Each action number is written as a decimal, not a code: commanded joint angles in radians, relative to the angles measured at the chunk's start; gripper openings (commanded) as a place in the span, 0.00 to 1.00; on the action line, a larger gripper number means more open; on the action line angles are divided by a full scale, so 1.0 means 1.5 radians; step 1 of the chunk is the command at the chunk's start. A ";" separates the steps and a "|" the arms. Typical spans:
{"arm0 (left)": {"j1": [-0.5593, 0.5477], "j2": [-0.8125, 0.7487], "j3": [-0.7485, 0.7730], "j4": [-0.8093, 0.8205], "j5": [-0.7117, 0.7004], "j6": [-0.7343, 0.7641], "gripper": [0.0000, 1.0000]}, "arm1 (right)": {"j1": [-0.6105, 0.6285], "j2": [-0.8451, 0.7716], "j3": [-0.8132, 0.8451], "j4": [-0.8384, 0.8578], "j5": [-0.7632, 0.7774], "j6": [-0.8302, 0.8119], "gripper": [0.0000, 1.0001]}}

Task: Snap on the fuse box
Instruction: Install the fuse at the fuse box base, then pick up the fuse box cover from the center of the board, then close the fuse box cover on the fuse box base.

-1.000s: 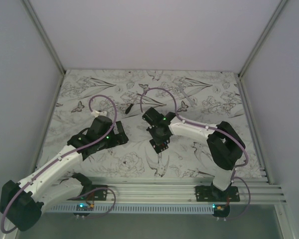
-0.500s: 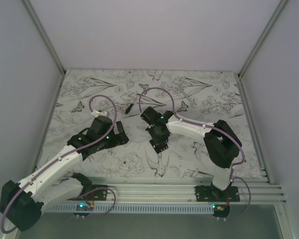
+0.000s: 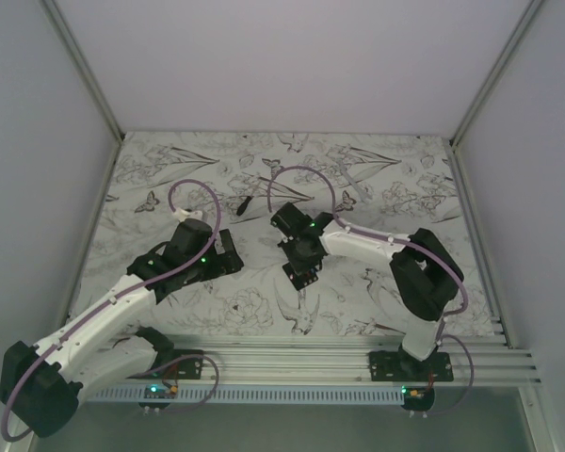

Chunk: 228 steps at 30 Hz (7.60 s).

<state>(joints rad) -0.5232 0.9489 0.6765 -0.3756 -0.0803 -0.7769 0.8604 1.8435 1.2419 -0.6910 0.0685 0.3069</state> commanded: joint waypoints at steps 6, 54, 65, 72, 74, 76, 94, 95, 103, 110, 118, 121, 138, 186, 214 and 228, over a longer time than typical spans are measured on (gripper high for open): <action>0.005 -0.007 0.012 -0.017 -0.004 -0.007 1.00 | -0.005 0.070 -0.118 0.027 0.002 0.019 0.00; 0.273 -0.109 -0.068 -0.128 0.016 -0.034 1.00 | 0.133 0.187 0.172 0.349 0.004 -0.068 0.75; 0.272 -0.097 -0.050 -0.114 0.094 -0.013 1.00 | 0.127 0.089 0.104 0.300 0.022 -0.063 0.52; 0.238 -0.084 -0.051 -0.075 0.138 -0.023 1.00 | 0.095 -0.031 0.016 0.245 0.042 -0.061 0.54; 0.215 -0.075 -0.045 -0.067 0.131 -0.027 1.00 | 0.080 -0.063 -0.009 0.225 0.042 -0.060 0.54; 0.192 -0.061 -0.038 -0.061 0.122 -0.030 1.00 | 0.065 -0.092 -0.037 0.211 0.051 -0.056 0.55; 0.061 0.049 0.011 -0.024 0.076 -0.049 1.00 | -0.016 -0.150 -0.140 0.192 0.036 -0.041 0.56; 0.059 0.051 0.012 -0.023 0.074 -0.049 0.99 | -0.017 -0.148 -0.140 0.190 0.032 -0.041 0.56; 0.051 0.060 0.014 -0.019 0.076 -0.051 1.00 | -0.019 -0.134 -0.148 0.193 0.017 -0.038 0.58; 0.049 0.060 0.014 -0.017 0.076 -0.052 1.00 | -0.020 -0.128 -0.166 0.210 0.040 -0.030 0.59; 0.047 0.063 0.016 -0.017 0.077 -0.053 1.00 | -0.021 -0.132 -0.176 0.224 0.035 -0.026 0.63; 0.046 0.067 0.017 -0.015 0.078 -0.055 1.00 | -0.021 -0.142 -0.177 0.222 0.027 -0.024 0.68; -0.024 0.283 0.124 0.091 0.142 -0.052 0.88 | -0.162 -0.227 -0.229 0.268 -0.197 -0.001 0.56; -0.102 0.598 0.228 0.130 0.181 -0.102 0.27 | -0.189 -0.116 -0.202 0.289 -0.348 -0.015 0.34; -0.111 0.449 0.149 0.115 0.149 -0.106 0.34 | -0.145 -0.195 -0.197 0.256 -0.276 -0.020 0.45; -0.124 0.459 0.197 0.114 0.176 -0.079 0.46 | -0.163 -0.195 -0.239 0.251 -0.304 -0.013 0.41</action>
<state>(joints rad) -0.6979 1.6371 0.9463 -0.1661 0.1795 -0.9226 0.6201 1.5307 0.8719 -0.3298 -0.3622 0.2771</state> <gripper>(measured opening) 0.443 0.413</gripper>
